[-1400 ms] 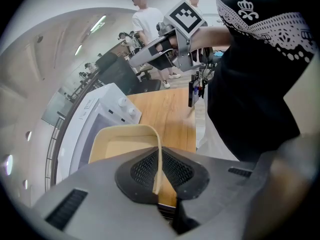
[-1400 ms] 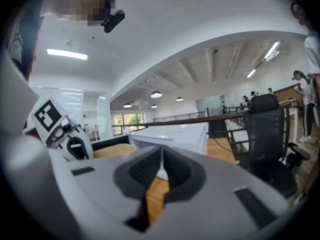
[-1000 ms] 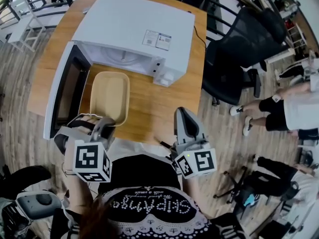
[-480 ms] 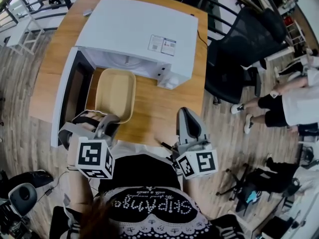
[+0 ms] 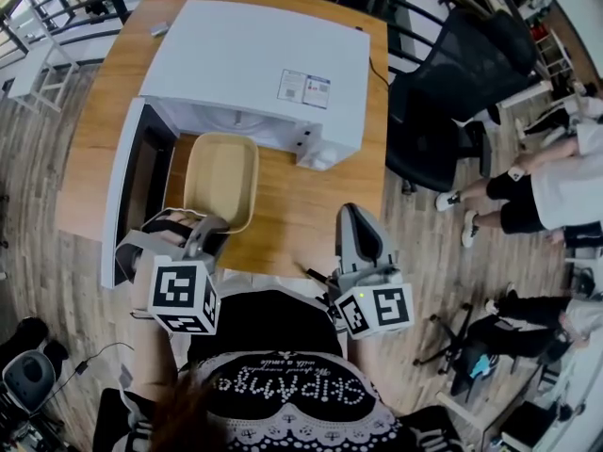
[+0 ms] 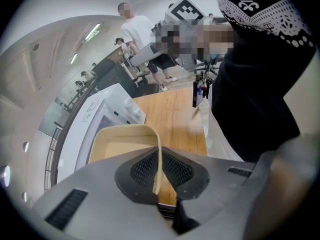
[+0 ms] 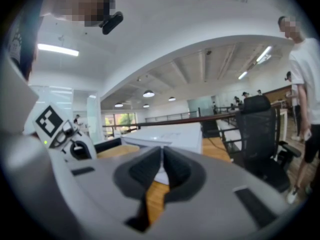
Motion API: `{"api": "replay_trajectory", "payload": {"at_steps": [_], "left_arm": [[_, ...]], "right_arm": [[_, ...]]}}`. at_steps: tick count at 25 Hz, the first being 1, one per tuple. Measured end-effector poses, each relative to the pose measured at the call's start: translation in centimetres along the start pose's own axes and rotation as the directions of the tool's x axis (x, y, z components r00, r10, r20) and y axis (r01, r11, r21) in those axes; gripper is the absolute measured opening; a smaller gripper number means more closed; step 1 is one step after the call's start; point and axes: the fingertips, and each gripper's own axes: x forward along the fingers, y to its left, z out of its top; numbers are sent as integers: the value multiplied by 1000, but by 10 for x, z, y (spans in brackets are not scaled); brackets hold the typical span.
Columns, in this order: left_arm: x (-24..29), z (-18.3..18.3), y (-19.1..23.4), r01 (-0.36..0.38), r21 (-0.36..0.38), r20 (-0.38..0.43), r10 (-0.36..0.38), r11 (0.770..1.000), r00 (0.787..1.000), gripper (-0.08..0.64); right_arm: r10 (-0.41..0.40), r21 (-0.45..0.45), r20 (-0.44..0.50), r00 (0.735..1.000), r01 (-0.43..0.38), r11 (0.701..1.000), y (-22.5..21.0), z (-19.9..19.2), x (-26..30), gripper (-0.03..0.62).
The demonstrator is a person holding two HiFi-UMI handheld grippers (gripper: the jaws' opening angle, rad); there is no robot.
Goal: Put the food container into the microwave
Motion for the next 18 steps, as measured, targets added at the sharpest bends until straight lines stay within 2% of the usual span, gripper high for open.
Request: {"api": "replay_trajectory", "payload": {"at_steps": [10, 18], "left_arm": [[7, -5, 4, 5, -7, 18, -5, 1000, 1000, 44], [54, -19, 32, 22, -12, 43, -22, 1000, 999, 44]], "right_arm": [[-18, 3, -1, 1000, 18, 1000, 0, -1, -2, 38], [-29, 6, 6, 1000, 29, 1000, -3, -2, -3, 38]]}}
